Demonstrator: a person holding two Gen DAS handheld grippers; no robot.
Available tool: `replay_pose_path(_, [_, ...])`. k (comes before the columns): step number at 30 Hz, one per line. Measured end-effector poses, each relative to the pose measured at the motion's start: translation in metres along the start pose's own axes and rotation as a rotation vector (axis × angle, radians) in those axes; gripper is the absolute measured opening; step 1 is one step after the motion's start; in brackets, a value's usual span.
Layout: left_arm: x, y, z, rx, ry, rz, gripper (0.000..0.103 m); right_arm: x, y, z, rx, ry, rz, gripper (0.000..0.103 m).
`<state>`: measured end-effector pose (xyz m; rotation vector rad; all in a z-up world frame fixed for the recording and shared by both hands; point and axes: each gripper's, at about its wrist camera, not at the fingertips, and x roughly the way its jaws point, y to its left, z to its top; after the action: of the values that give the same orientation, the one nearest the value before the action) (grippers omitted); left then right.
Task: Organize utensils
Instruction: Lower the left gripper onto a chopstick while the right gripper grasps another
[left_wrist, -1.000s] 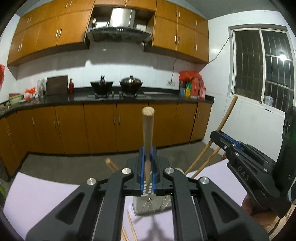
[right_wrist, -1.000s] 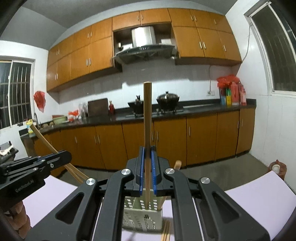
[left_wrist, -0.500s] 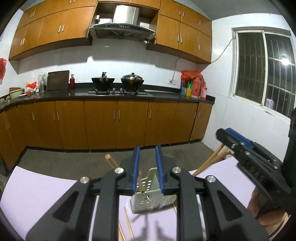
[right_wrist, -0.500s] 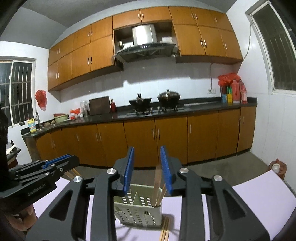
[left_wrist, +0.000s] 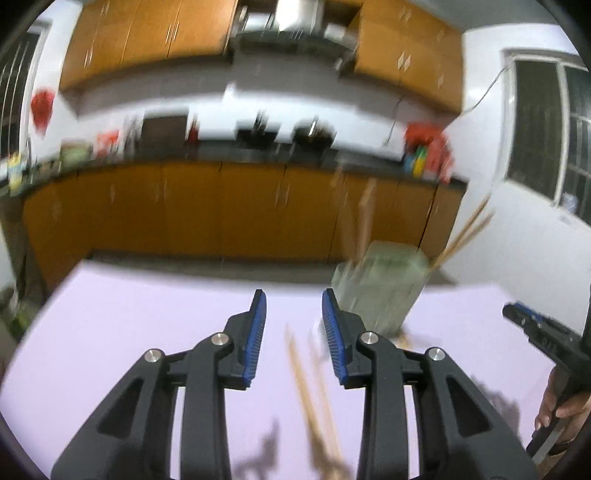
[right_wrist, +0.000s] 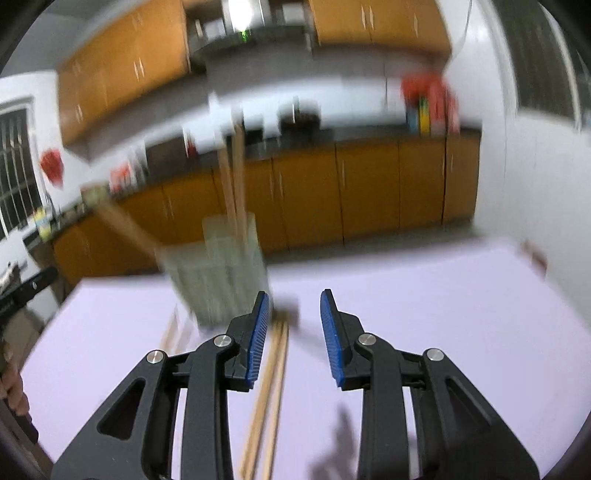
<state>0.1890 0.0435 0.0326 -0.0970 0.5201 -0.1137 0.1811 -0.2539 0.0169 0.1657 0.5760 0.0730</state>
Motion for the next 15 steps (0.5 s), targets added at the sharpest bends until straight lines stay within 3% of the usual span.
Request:
replay_pose_path(4, [0.028,0.017,-0.05,-0.058,0.153,-0.001,0.027,0.045,0.006,-0.054,-0.023,0.214,0.044,0.019])
replay_pose_path(7, [0.039,0.02,-0.077,-0.075,0.221,-0.017,0.025,0.061,0.013,-0.073,-0.037,0.282,0.047,0.018])
replay_pose_path(11, [0.047,0.017,-0.093,-0.064,0.263,-0.041,0.025,0.072,0.021,-0.085,-0.067,0.308,0.024,0.013])
replay_pose_path(12, [0.047,0.016,-0.096,-0.061,0.268,-0.044,0.025,0.071,0.021,-0.091,-0.086,0.303,0.007,0.008])
replay_pose_path(15, [0.056,0.007,-0.098,-0.055,0.292,-0.065,0.023,0.07,0.01,-0.089,-0.08,0.286,-0.07,0.007])
